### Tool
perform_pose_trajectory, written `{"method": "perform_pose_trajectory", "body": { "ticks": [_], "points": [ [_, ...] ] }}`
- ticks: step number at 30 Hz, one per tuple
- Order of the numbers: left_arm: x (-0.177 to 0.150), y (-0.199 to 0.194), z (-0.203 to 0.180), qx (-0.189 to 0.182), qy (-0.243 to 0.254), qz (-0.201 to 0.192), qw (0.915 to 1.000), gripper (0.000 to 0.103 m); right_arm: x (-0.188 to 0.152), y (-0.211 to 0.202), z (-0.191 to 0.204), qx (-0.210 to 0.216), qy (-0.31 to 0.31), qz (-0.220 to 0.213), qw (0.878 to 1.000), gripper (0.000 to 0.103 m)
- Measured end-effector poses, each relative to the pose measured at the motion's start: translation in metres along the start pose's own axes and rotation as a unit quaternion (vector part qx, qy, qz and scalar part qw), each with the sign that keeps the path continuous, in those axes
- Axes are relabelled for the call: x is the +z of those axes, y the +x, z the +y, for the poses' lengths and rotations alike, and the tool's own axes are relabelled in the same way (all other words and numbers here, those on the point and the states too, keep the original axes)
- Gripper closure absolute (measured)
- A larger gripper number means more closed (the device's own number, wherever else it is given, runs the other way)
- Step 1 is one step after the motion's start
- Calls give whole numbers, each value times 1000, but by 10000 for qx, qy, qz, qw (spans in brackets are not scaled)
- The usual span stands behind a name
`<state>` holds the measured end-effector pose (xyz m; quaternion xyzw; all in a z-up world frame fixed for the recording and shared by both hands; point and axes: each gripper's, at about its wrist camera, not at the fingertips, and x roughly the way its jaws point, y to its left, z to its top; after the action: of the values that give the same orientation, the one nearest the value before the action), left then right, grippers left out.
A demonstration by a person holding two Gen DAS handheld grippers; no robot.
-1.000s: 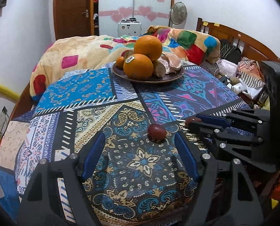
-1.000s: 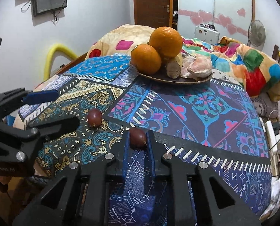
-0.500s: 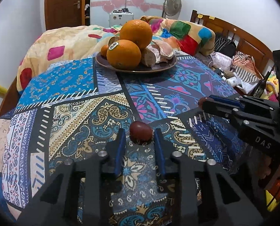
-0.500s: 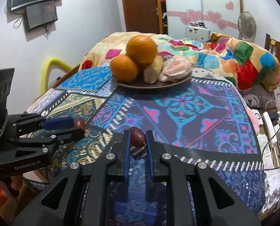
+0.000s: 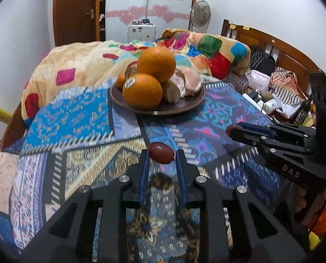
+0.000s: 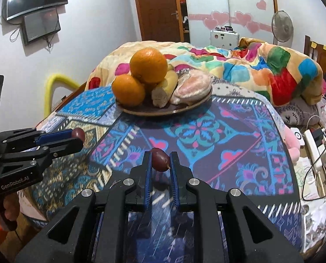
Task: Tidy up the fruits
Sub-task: 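Carry the dates to the plate and release them with both tools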
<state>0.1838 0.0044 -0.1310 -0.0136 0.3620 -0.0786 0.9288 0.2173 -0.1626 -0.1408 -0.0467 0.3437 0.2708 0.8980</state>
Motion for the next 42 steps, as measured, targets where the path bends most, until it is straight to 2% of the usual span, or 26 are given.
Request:
{"method": "perform_pose_trajectory", "body": {
  "ticks": [7,16,21,31,42],
  "points": [
    [25,10,-6,53,130,-127,9998,79,21,2,-5,-38,-62,-127,9999,88],
    [49,36,-11,65,224,-36,9997,79,48,15,-7,-100,-362,-168,9992,88],
    [59,50,-13,-11,288,112,9995,79,58,36,-12,-41,-404,20,9992,88],
    [67,71,-19,136,538,258,9981,79,66,67,-27,262,-207,519,9981,88],
    [67,79,-26,141,678,303,9971,76,69,71,-30,366,-160,574,9975,85]
  ]
}}
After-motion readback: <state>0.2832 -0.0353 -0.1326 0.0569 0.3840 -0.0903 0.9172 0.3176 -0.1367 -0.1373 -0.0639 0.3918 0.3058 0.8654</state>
